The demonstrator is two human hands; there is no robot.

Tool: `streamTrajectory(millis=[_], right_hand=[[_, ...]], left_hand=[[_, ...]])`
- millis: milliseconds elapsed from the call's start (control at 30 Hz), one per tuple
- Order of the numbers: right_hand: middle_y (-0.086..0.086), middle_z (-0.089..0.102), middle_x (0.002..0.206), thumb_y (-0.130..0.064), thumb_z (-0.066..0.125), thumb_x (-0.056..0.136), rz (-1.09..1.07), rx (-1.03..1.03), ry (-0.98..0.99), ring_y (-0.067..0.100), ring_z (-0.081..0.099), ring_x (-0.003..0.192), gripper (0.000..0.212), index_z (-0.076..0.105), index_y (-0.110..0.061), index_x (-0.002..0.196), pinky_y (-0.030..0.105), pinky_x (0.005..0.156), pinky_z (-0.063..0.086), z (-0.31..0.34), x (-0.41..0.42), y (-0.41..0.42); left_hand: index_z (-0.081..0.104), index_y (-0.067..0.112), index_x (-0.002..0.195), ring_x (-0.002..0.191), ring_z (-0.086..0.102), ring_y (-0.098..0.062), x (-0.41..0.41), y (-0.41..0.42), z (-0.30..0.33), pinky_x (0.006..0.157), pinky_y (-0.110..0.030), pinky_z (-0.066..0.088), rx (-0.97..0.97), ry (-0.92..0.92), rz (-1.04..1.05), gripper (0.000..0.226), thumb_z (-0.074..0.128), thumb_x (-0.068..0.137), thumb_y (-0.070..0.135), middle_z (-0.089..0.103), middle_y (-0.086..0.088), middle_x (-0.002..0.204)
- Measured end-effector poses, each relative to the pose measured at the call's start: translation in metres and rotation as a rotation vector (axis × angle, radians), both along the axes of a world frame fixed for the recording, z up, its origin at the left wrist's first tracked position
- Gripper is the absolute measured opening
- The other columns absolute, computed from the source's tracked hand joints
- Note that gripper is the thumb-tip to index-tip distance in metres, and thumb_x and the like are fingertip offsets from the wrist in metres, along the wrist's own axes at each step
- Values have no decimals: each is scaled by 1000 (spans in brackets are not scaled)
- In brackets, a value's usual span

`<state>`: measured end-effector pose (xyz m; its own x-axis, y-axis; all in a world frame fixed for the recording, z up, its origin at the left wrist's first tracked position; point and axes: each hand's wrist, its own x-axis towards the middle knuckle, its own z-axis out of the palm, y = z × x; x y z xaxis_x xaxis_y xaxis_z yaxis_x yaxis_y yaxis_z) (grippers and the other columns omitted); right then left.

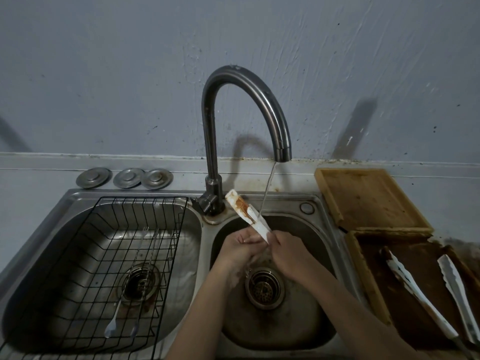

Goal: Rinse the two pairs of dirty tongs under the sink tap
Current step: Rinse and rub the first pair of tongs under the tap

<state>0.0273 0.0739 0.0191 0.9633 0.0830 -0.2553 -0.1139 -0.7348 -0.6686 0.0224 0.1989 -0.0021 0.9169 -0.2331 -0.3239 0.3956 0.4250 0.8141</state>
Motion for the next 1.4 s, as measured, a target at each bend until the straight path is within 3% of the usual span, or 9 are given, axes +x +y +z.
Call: streamTrajectory(millis=[133, 333, 533, 633, 767, 933, 1133, 1300, 1400], right_hand=[[-5, 54, 73, -35, 31, 98, 20, -74, 35, 4, 53, 65, 35, 60, -15, 97, 21, 51, 33, 0, -6, -13], [-5, 55, 75, -35, 33, 98, 32, -88, 19, 4, 51, 64, 32, 59, -17, 91, 20, 52, 33, -1, -8, -15], [-7, 52, 71, -35, 31, 99, 41, -91, 21, 3, 50, 64, 31, 52, -21, 82, 19, 51, 31, -2, -11, -16], [-8, 51, 70, -34, 30, 99, 31, -71, 29, 1, 49, 64, 32, 54, -19, 84, 18, 52, 30, 0, -13, -21], [-8, 53, 70, -35, 31, 99, 36, -86, 26, 2, 51, 65, 30, 53, -21, 82, 18, 52, 31, -1, -14, -24], [-6, 54, 72, -34, 32, 99, 99, -105, 50, 4, 52, 67, 32, 49, -26, 73, 19, 56, 34, -1, -19, -35], [-11, 49, 74, -31, 35, 99, 129, -83, 50, 7, 48, 70, 32, 48, -26, 70, 23, 62, 32, -1, -28, -44], [-7, 52, 70, -32, 35, 98, 109, -77, 72, 3, 49, 64, 34, 45, -28, 67, 20, 54, 30, -2, -31, -49], [-7, 52, 68, -33, 36, 98, 119, -65, 97, 4, 49, 63, 36, 47, -28, 64, 20, 55, 31, -2, -32, -56]], left_hand=[[66, 1, 105, 83, 73, -20, -1, -5, -5, 67, -26, 59, -84, 177, 14, 27, 64, 79, -6, 75, -14, 93], [62, -4, 108, 75, 74, -23, 4, -9, -7, 61, -29, 60, -247, 302, 218, 26, 62, 86, 10, 74, -20, 89], [65, -1, 98, 86, 71, -25, 2, -18, -9, 80, -34, 58, -60, 226, 170, 22, 68, 77, -3, 72, -18, 94], [65, -3, 92, 64, 71, -17, 5, -17, -6, 62, -28, 60, -70, 204, 146, 15, 65, 84, 9, 74, -14, 74], [63, -6, 91, 46, 65, -13, 10, -21, -3, 42, -20, 50, -102, 254, 207, 36, 58, 89, 29, 68, -7, 55], [57, -5, 114, 79, 73, -23, 6, -21, -9, 56, -24, 57, 12, 280, 125, 40, 71, 79, 10, 71, -19, 98], [57, -1, 102, 72, 69, -26, 11, -13, -13, 54, -32, 59, -70, 406, 257, 42, 56, 89, 39, 66, -20, 92], [56, -4, 114, 97, 66, -31, 9, -15, -12, 75, -37, 58, -62, 436, 137, 41, 68, 83, 21, 66, -24, 109], [57, -3, 101, 84, 66, -32, 11, -2, -11, 66, -43, 60, -190, 493, 104, 48, 56, 88, 44, 69, -24, 87]])
